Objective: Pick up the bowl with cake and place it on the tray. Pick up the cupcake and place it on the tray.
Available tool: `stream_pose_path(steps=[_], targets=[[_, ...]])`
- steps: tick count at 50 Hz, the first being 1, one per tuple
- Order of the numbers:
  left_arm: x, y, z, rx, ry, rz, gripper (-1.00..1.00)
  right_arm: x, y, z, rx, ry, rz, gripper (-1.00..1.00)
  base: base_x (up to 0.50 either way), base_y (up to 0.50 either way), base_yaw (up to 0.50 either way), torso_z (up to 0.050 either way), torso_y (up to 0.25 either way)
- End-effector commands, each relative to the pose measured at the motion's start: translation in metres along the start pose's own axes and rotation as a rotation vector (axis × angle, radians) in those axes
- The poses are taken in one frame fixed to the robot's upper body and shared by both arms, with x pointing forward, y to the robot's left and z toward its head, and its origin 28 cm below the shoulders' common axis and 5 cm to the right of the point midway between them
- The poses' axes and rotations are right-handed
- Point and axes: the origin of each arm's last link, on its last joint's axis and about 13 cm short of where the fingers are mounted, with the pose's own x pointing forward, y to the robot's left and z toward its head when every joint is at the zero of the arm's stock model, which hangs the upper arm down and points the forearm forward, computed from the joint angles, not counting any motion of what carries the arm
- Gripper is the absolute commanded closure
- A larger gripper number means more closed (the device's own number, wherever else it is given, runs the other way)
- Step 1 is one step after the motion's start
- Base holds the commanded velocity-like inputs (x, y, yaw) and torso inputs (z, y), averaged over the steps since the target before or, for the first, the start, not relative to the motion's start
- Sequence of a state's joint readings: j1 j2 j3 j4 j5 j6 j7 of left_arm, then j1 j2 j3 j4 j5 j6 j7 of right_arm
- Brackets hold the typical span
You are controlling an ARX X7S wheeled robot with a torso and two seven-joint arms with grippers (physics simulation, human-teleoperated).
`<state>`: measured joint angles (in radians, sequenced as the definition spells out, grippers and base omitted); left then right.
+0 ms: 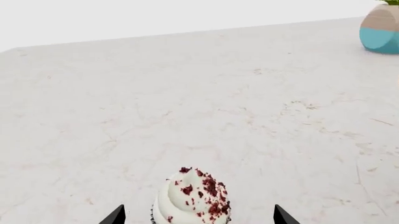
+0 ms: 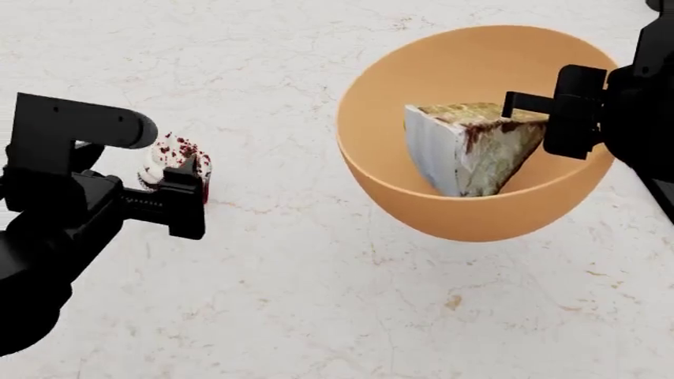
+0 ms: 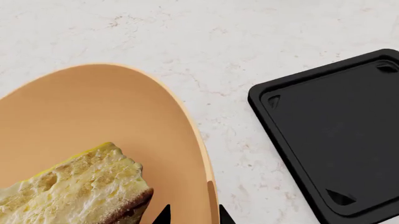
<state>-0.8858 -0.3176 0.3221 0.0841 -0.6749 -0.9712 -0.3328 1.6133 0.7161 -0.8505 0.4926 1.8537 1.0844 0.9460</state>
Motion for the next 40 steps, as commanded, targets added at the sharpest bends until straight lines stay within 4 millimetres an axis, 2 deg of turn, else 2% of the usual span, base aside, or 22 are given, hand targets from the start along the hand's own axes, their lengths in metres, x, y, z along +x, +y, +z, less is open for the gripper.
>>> stream_pose_path(steps=[1, 22, 40], targets=[[0.017, 0.006, -0.001, 0.017, 0.035, 0.043, -1.00, 0.000, 0.000, 0.003, 0.001, -0.019, 0.005, 1.00, 0.00, 0.00, 0.00, 0.000, 0.000], [0.046, 0.011, -0.004, -0.004, 0.105, 0.031, -1.00, 0.001, 0.002, 0.001, -0.010, -0.022, 0.007, 1.00, 0.00, 0.00, 0.00, 0.000, 0.000], [0.067, 0.010, -0.026, -0.044, 0.152, -0.025, -1.00, 0.005, 0.008, -0.001, -0.021, -0.020, 0.022, 1.00, 0.00, 0.00, 0.00, 0.000, 0.001]])
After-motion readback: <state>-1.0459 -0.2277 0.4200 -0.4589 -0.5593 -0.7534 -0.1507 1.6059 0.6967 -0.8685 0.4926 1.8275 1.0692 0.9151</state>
